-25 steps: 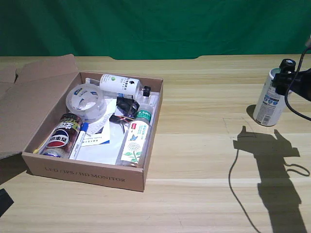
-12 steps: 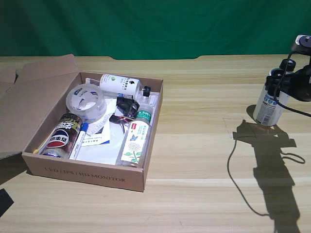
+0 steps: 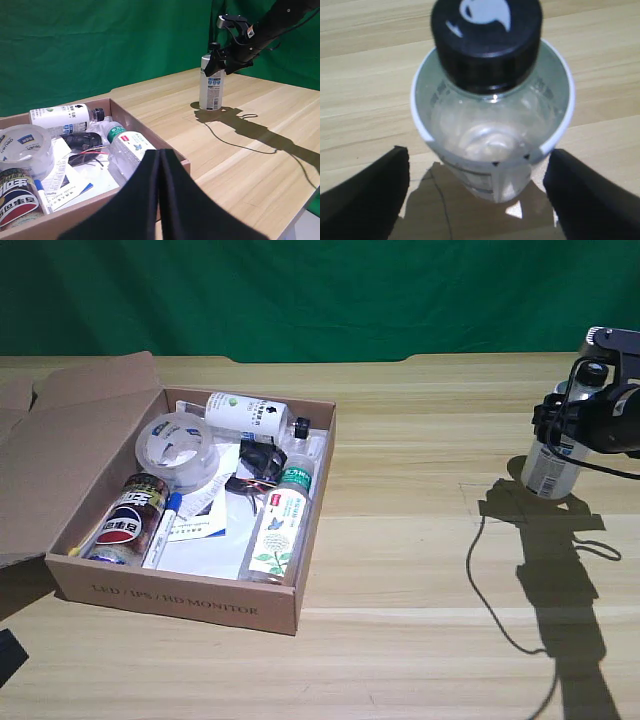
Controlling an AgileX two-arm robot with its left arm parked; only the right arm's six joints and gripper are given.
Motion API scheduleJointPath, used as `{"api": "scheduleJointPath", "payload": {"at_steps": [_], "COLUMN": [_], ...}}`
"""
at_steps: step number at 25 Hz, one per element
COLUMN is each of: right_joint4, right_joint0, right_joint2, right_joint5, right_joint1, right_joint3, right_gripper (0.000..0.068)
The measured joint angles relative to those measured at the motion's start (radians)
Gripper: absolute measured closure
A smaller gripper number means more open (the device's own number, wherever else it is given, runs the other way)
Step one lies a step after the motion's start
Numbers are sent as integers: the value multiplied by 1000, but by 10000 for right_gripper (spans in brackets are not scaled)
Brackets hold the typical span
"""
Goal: Place the white bottle into the box.
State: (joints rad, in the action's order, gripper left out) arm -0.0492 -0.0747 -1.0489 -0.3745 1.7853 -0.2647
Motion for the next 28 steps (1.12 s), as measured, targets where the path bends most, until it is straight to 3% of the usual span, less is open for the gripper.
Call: {"api": "scheduleJointPath", "payload": {"at_steps": [11,14,18,28], "right_joint4": [63,108,152,121], "right_joint0": [-25,-25,-26,-12], "right_joint2": [-17,-17,-17,-18], "right_joint5": [-1,13,38,65], "right_joint1": [115,142,155,146], "right_joint3": [0,0,0,-12], "right_gripper": [34,69,175,176]}}
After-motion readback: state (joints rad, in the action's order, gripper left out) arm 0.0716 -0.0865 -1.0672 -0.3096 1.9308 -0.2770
